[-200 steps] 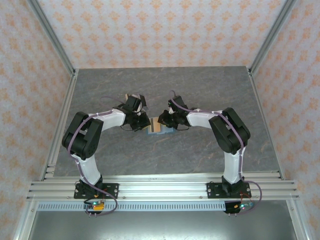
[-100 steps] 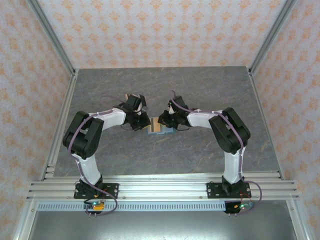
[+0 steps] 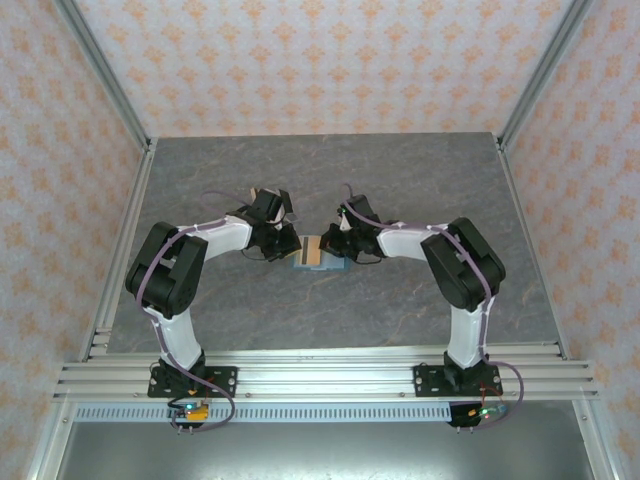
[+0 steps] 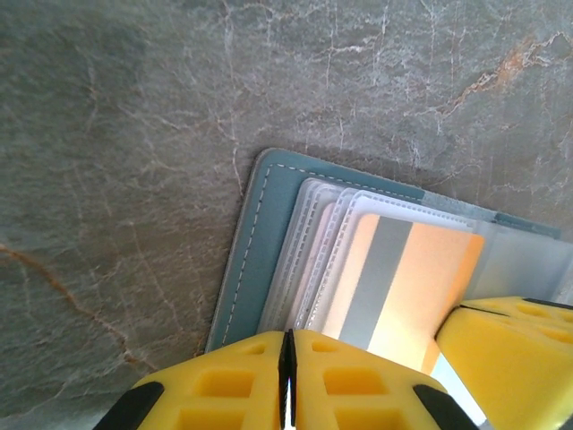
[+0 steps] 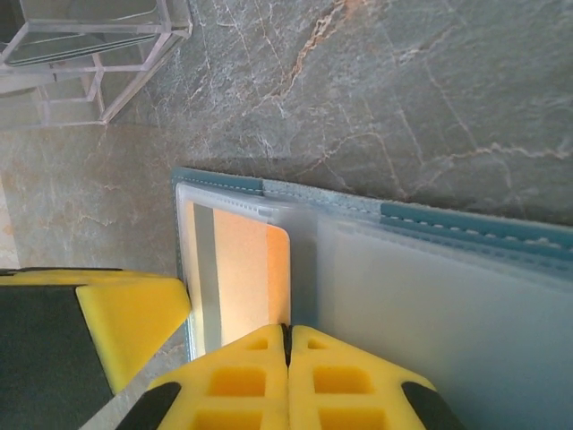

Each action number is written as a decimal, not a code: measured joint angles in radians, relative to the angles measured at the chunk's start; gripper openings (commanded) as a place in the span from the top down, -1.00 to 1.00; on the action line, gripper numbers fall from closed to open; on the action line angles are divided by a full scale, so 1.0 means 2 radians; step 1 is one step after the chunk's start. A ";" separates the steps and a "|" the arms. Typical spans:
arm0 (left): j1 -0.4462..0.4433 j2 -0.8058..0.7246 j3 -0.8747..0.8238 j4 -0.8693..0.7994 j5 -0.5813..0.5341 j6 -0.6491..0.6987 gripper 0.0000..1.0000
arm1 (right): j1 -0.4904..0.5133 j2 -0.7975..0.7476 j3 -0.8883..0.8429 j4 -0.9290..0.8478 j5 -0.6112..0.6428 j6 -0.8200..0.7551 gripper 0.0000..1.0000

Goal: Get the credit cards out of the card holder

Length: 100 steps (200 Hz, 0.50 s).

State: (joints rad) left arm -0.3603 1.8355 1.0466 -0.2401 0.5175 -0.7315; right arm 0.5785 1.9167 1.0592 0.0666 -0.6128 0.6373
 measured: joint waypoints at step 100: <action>-0.004 -0.021 0.004 -0.016 -0.001 0.001 0.76 | -0.013 -0.014 -0.013 0.005 0.003 -0.005 0.89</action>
State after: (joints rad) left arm -0.3679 1.7931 1.0550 -0.2726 0.5156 -0.7296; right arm 0.5533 1.8885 1.0340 0.0765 -0.6060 0.6270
